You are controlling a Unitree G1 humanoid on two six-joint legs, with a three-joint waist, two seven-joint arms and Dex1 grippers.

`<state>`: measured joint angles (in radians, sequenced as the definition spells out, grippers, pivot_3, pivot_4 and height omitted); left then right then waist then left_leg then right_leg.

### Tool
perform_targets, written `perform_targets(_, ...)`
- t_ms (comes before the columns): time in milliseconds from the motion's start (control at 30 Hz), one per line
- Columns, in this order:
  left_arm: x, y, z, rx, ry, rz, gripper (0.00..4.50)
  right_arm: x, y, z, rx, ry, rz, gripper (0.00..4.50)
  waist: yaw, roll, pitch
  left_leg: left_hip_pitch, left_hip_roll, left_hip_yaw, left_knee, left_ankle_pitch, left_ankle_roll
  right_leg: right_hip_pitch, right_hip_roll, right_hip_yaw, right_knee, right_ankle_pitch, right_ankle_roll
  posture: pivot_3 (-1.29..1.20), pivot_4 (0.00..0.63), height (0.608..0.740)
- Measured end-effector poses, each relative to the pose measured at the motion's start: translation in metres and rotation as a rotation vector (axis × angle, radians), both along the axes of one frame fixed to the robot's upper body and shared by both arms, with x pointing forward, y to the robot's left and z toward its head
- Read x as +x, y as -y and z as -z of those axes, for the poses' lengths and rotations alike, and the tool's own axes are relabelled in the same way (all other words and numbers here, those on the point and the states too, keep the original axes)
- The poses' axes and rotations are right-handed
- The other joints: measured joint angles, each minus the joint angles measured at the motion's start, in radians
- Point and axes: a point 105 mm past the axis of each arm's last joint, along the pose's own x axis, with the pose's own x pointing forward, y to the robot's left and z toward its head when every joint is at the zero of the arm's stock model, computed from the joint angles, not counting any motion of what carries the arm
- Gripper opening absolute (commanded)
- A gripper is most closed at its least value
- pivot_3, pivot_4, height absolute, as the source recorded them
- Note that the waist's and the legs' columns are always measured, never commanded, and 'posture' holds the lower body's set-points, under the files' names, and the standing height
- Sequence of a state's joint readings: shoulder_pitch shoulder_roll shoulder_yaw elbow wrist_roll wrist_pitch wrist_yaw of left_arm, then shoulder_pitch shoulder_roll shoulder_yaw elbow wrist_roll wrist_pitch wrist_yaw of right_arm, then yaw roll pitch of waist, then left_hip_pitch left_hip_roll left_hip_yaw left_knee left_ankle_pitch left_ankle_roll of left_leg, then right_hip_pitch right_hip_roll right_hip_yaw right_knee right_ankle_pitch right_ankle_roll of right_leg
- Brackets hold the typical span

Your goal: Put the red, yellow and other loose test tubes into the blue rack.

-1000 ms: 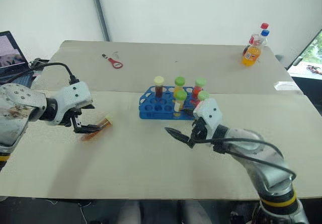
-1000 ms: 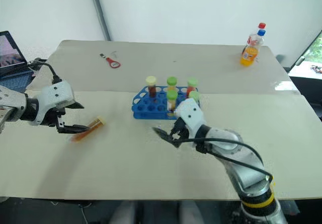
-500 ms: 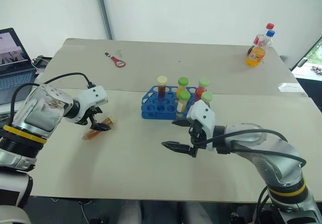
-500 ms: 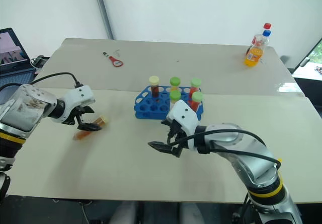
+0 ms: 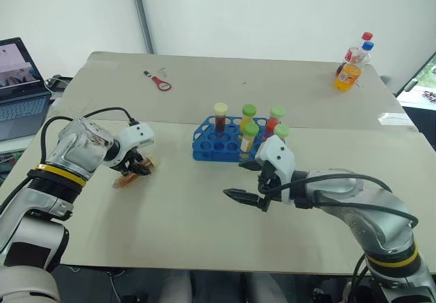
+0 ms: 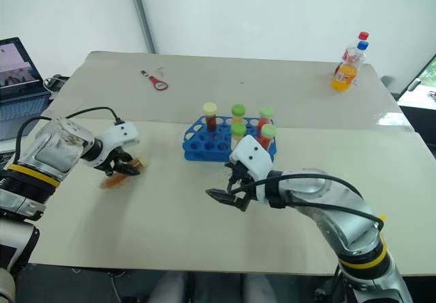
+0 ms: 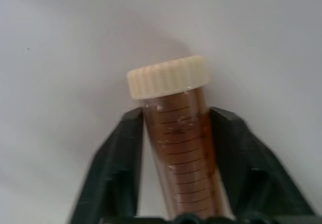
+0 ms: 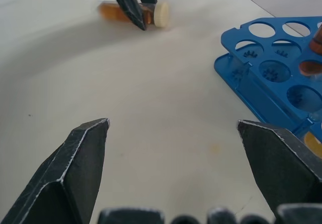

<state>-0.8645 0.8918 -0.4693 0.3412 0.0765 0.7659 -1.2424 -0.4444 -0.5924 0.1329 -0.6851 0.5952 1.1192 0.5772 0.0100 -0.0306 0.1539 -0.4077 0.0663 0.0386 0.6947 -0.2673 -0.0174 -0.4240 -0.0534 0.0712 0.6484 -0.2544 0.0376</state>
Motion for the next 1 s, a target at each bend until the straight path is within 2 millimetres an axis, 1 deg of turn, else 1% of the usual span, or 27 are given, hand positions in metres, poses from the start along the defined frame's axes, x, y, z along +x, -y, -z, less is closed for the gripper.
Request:
perform_targets(33, 0.000, 0.000, 0.000, 0.000, -0.003, 0.004, 0.88, 0.000, 0.001, -0.001, 0.008, -0.010, 0.003, 4.50, 0.000, 0.000, 0.000, 0.000, 0.000, 0.000, 0.000, 0.000, 0.000, 0.000, 0.000, 0.000, 0.000, 0.000, 0.000, 0.00, 0.150, 0.740)
perform_targets(200, -0.002, 0.001, -0.001, 0.008, -0.009, 0.054, 0.88, -0.001, 0.007, -0.008, 0.040, -0.045, 0.021, 4.50, 0.000, 0.000, 0.000, -0.001, 0.000, 0.000, 0.000, 0.000, 0.000, 0.000, 0.000, 0.000, 0.000, 0.000, 0.000, 0.00, 0.150, 0.740)
perform_targets(300, -0.002, 0.007, -0.010, -0.031, 0.013, 0.123, 0.88, -0.004, 0.014, -0.015, 0.018, -0.018, 0.019, 4.50, 0.002, 0.000, 0.000, -0.002, 0.000, -0.001, 0.000, 0.000, 0.000, -0.001, 0.000, -0.001, -0.001, 0.000, 0.000, 0.00, 0.150, 0.740)
perform_targets(333, 0.002, 0.020, -0.022, -0.109, 0.053, 0.158, 0.88, -0.007, 0.018, -0.016, 0.000, 0.007, 0.016, 4.50, 0.008, -0.001, 0.000, -0.004, 0.000, -0.002, 0.001, 0.000, 0.000, -0.001, 0.000, -0.002, -0.001, 0.000, 0.000, 0.00, 0.150, 0.740)
perform_targets(367, 0.008, 0.036, -0.038, -0.200, 0.114, 0.194, 0.88, -0.010, 0.022, -0.018, -0.009, 0.035, 0.014, 4.50, 0.015, -0.001, 0.001, -0.007, -0.001, -0.005, 0.002, 0.000, 0.000, -0.001, 0.000, -0.002, -0.001, 0.000, 0.001, 0.00, 0.150, 0.740)
perform_targets(400, 0.013, 0.053, -0.057, -0.296, 0.184, 0.235, 0.88, -0.011, 0.023, -0.021, -0.011, 0.065, 0.009, 4.50, 0.021, -0.002, 0.001, -0.008, -0.002, -0.007, 0.004, 0.000, 0.000, -0.001, 0.000, -0.003, -0.001, -0.001, 0.001, 0.00, 0.150, 0.740)
perform_targets(433, 0.018, 0.077, -0.086, -0.445, 0.280, 0.279, 0.87, -0.015, 0.024, -0.024, -0.016, 0.123, 0.003, 4.50, 0.028, -0.003, 0.002, -0.010, -0.002, -0.008, 0.005, 0.000, 0.000, -0.001, 0.000, -0.003, -0.001, 0.000, 0.002, 0.00, 0.150, 0.740)
perform_targets(467, 0.019, 0.093, -0.108, -0.543, 0.355, 0.316, 0.87, -0.017, 0.025, -0.025, -0.022, 0.149, 0.001, 4.50, 0.027, -0.003, 0.002, -0.010, -0.003, -0.008, 0.006, 0.000, 0.001, 0.000, -0.001, -0.002, -0.001, 0.000, 0.003, 0.00, 0.150, 0.740)
perform_targets(500, 0.017, 0.104, -0.125, -0.614, 0.414, 0.345, 0.87, -0.018, 0.027, -0.024, -0.025, 0.161, 0.007, 4.50, 0.024, -0.003, 0.001, -0.009, -0.004, -0.008, 0.007, 0.000, 0.001, 0.001, -0.002, -0.002, -0.001, 0.000, 0.003, 0.00, 0.150, 0.740)
perform_targets(533, 0.016, 0.114, -0.137, -0.685, 0.462, 0.359, 0.87, -0.018, 0.030, -0.023, -0.032, 0.162, 0.021, 4.50, 0.019, -0.003, 0.001, -0.008, -0.006, -0.009, 0.007, 0.000, 0.001, 0.002, -0.003, -0.001, -0.001, 0.000, 0.004, 0.00, 0.150, 0.740)
perform_targets(567, 0.015, 0.123, -0.143, -0.750, 0.493, 0.359, 0.87, -0.018, 0.035, -0.021, -0.045, 0.157, 0.037, 4.50, 0.014, -0.002, 0.001, -0.008, -0.007, -0.009, 0.007, 0.000, 0.001, 0.002, -0.004, 0.000, 0.000, -0.001, 0.005, 0.00, 0.150, 0.740)
perform_targets(600, 0.014, 0.130, -0.145, -0.807, 0.508, 0.357, 0.87, -0.018, 0.039, -0.019, -0.061, 0.153, 0.048, 4.50, 0.008, -0.002, 0.001, -0.008, -0.008, -0.009, 0.007, 0.000, 0.001, 0.002, -0.004, 0.000, 0.000, -0.001, 0.005, 0.00, 0.150, 0.740)
perform_targets(633, 0.014, 0.139, -0.143, -0.865, 0.514, 0.344, 0.87, -0.019, 0.042, -0.019, -0.074, 0.153, 0.057, 4.50, 0.001, -0.002, 0.001, -0.008, -0.008, -0.009, 0.007, 0.000, 0.002, 0.002, -0.004, 0.000, 0.000, -0.001, 0.005, 0.00, 0.150, 0.740)
perform_targets(700, 0.012, 0.153, -0.129, -0.929, 0.507, 0.330, 0.87, -0.020, 0.047, -0.020, -0.085, 0.156, 0.072, 4.50, -0.005, -0.002, 0.001, -0.007, -0.008, -0.011, 0.007, 0.000, 0.002, 0.002, -0.004, 0.000, 0.001, -0.001, 0.005, 0.00, 0.150, 0.740)
perform_targets(767, 0.013, 0.158, -0.113, -0.957, 0.490, 0.296, 0.87, -0.022, 0.049, -0.021, -0.085, 0.157, 0.078, 4.50, -0.011, -0.002, 0.001, -0.007, -0.009, -0.012, 0.007, 0.001, 0.003, 0.001, -0.003, 0.000, 0.001, -0.001, 0.005, 0.00, 0.150, 0.740)
perform_targets(800, 0.014, 0.160, -0.109, -0.968, 0.503, 0.290, 0.87, -0.022, 0.051, -0.021, -0.094, 0.155, 0.088, 4.50, -0.012, -0.002, 0.001, -0.007, -0.009, -0.013, 0.006, 0.001, 0.004, 0.001, -0.004, 0.000, 0.001, -0.001, 0.005, 0.00, 0.150, 0.740)
perform_targets(867, 0.014, 0.165, -0.105, -0.993, 0.546, 0.292, 0.87, -0.021, 0.056, -0.020, -0.103, 0.151, 0.118, 4.50, -0.009, -0.003, 0.001, -0.008, -0.011, -0.014, 0.006, 0.001, 0.004, 0.002, -0.005, 0.000, 0.001, -0.001, 0.005, 0.00, 0.150, 0.740)
perform_targets(1000, 0.017, 0.170, -0.104, -1.028, 0.609, 0.295, 0.87, -0.019, 0.059, -0.018, -0.110, 0.148, 0.152, 4.50, -0.004, -0.002, 0.001, -0.008, -0.015, -0.017, 0.007, 0.002, 0.004, 0.003, -0.006, 0.000, 0.001, 0.000, 0.006, 0.00, 0.150, 0.740)
